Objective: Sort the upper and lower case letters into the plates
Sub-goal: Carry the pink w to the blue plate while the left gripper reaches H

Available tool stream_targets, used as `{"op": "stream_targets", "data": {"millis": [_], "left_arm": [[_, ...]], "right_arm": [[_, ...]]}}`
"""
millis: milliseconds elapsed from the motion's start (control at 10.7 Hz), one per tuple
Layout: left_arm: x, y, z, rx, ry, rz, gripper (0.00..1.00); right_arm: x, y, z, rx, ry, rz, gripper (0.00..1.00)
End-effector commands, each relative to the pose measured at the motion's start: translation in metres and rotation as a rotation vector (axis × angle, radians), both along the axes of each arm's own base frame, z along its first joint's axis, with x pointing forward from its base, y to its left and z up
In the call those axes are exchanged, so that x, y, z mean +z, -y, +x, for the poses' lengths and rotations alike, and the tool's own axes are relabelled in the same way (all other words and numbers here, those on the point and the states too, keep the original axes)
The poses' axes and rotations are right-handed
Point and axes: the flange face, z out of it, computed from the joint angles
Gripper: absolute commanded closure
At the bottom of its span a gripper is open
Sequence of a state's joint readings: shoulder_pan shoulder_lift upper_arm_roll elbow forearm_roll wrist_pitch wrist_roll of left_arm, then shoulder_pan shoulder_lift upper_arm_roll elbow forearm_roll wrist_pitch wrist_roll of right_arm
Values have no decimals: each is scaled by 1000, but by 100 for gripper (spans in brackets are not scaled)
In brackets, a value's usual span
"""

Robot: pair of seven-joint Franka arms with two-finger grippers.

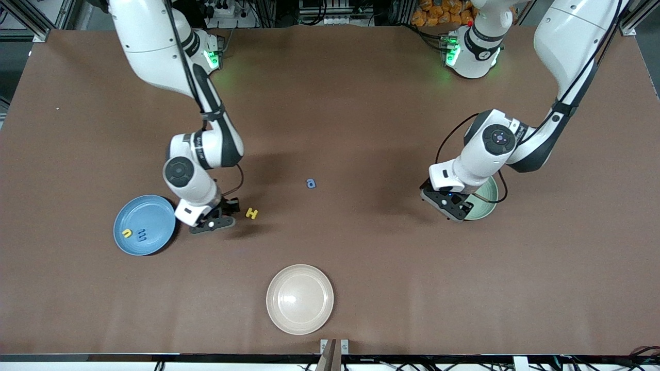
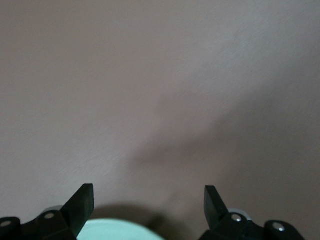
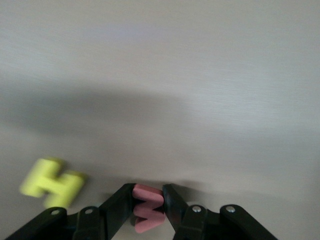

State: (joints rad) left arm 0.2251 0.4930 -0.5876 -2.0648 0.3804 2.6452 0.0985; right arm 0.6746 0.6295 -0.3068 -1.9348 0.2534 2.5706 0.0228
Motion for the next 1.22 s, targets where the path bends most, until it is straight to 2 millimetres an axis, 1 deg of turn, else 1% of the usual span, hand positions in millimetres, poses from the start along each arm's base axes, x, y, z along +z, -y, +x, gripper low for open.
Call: {"op": "stream_targets", "data": {"millis": [0, 94, 187, 281, 375, 468, 562, 656, 749, 937, 1031, 1124], "left_arm": [[0, 13, 8, 28, -21, -21, 3], [-2, 19, 5, 19, -28, -20, 3], [-1, 25, 6, 11, -25, -24, 3], [-3, 34, 1, -4, -33, -18, 1], [1, 38, 4, 5, -27, -24, 1], [1, 55, 6, -9, -22, -39, 1], [6, 82, 6, -25, -10, -60, 1], [12, 120, 5, -30, 5, -89, 1], [19, 165, 0, -57, 21, -121, 0], [26, 226, -3, -80, 77, -128, 0], [20, 256, -9, -63, 94, -126, 0], [10, 279, -14, -24, 112, -122, 0]], "right_arm": [[3, -106, -22, -116, 30, 37, 100], [17, -124, -21, -148, 27, 52, 100], [29, -125, -13, -152, -5, 45, 100], [36, -113, -2, -166, -17, 42, 100], [46, -97, 9, -162, -8, 52, 100], [54, -84, 15, -148, -24, 52, 100], [63, -63, 23, -136, -45, 49, 100], [71, -34, 33, -114, -61, 45, 100], [77, 5, 45, -98, -85, 45, 100], [80, 92, 67, -44, -107, 38, 100], [76, 140, 73, -12, -119, 32, 100], [73, 182, 77, 6, -122, 33, 100]]}}
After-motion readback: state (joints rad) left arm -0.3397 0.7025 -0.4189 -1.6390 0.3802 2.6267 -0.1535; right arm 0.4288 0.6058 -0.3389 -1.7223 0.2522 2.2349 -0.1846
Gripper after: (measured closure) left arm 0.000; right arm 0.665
